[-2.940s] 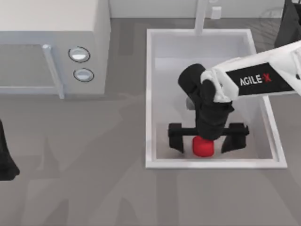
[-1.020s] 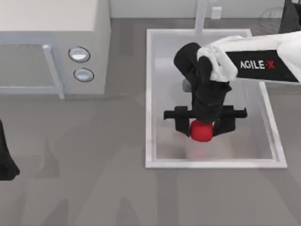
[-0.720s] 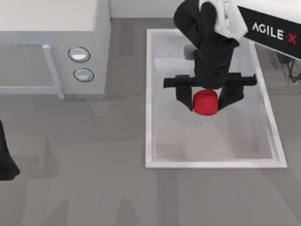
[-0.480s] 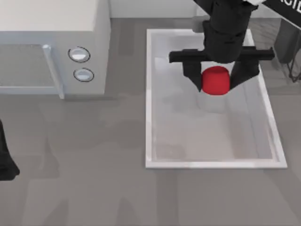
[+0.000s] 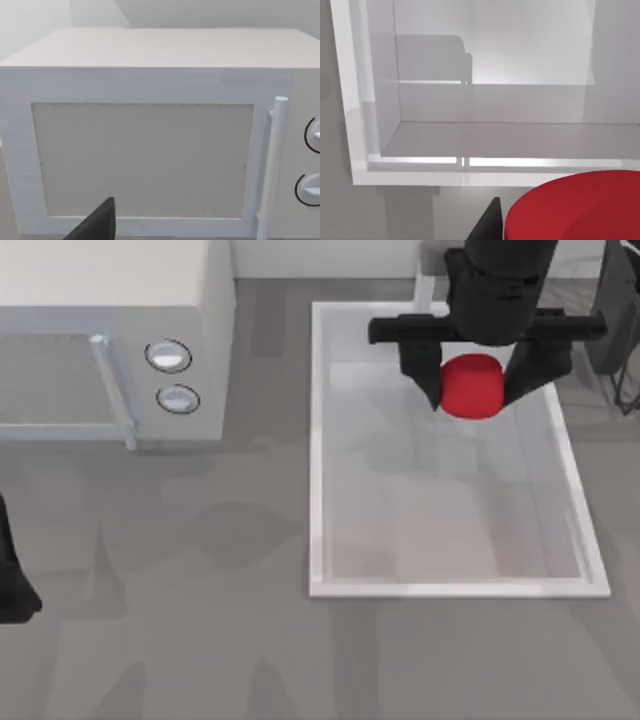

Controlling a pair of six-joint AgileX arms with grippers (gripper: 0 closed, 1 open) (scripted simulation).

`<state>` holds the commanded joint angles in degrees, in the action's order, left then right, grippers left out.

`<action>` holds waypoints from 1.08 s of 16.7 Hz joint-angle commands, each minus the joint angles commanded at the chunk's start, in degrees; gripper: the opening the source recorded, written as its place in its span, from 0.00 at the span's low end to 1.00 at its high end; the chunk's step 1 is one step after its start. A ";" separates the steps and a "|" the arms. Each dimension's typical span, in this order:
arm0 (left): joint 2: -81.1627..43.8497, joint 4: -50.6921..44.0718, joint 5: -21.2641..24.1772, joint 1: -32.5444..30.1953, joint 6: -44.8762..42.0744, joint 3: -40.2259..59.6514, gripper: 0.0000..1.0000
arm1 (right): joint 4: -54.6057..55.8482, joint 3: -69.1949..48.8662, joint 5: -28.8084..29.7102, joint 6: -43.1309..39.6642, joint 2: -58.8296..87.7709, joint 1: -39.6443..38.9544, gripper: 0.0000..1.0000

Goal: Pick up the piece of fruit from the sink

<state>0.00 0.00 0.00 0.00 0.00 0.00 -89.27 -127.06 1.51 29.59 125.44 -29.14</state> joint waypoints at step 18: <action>0.00 0.00 0.00 0.00 0.00 0.00 1.00 | 10.44 35.48 -1.49 -31.51 -22.69 31.83 0.00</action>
<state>0.00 0.00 0.00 0.00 0.00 0.00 -78.83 -91.58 0.02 -1.92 102.75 2.70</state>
